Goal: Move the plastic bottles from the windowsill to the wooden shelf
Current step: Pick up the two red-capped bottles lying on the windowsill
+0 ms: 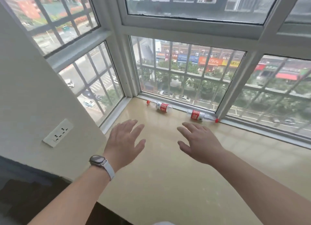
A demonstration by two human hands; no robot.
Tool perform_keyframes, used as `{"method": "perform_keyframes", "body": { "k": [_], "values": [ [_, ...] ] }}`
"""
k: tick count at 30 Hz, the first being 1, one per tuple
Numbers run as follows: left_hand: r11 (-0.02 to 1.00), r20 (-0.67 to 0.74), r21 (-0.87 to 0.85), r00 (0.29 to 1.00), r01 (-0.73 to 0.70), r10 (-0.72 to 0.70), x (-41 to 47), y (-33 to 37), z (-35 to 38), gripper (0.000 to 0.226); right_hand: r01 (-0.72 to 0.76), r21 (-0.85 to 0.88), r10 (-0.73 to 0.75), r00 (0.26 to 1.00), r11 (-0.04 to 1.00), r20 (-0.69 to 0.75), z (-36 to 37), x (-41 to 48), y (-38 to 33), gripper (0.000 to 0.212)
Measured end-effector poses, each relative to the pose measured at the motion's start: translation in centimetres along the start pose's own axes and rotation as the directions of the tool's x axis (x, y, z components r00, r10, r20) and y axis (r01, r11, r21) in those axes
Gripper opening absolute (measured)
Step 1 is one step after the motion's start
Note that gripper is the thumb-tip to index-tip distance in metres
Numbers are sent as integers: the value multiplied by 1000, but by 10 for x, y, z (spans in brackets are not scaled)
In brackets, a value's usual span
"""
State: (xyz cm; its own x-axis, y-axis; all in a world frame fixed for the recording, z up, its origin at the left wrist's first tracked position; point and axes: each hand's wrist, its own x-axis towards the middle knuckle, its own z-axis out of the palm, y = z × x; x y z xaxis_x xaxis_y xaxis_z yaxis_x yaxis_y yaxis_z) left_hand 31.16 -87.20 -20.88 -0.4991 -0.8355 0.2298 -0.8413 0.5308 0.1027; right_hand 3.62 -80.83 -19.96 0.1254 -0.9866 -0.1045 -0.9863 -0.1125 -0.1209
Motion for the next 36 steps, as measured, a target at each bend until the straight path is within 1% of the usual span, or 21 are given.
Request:
{"method": "perform_keyframes", "body": {
  "k": [7, 11, 15, 18, 24, 26, 30, 34, 36],
  "values": [
    [980, 50, -110, 984, -165, 171, 57, -71, 17, 54, -196, -14, 196, 981, 981, 5, 1, 38, -42, 55],
    [958, 62, -120, 961, -262, 271, 89, -109, 29, 54, -279, -32, 279, 960, 960, 10, 5, 67, -66, 54],
    [932, 86, -171, 937, -321, 339, 120, -131, 45, 56, -331, -26, 331, 943, 943, 7, 7, 90, -78, 55],
    [921, 96, -196, 928, -338, 361, 142, -137, 56, 55, -367, -33, 368, 930, 930, 10, 9, 103, -76, 54],
    [913, 104, -196, 918, -357, 382, 177, -129, 78, 53, -415, -27, 415, 910, 909, 15, 19, 126, -46, 54],
    [912, 128, -225, 918, -342, 375, 190, -124, 92, 52, -432, -11, 432, 902, 902, 17, 25, 135, -30, 54],
    [908, 147, -292, 925, -299, 351, 218, -116, 134, 51, -446, 39, 445, 895, 894, 20, 54, 157, 10, 54],
    [906, 171, -293, 915, -306, 364, 249, -107, 186, 49, -461, 49, 458, 887, 886, 62, 89, 183, 51, 56],
    [905, 167, -285, 914, -315, 371, 265, -101, 213, 47, -467, 57, 464, 884, 883, 58, 108, 196, 74, 57]
  ]
}}
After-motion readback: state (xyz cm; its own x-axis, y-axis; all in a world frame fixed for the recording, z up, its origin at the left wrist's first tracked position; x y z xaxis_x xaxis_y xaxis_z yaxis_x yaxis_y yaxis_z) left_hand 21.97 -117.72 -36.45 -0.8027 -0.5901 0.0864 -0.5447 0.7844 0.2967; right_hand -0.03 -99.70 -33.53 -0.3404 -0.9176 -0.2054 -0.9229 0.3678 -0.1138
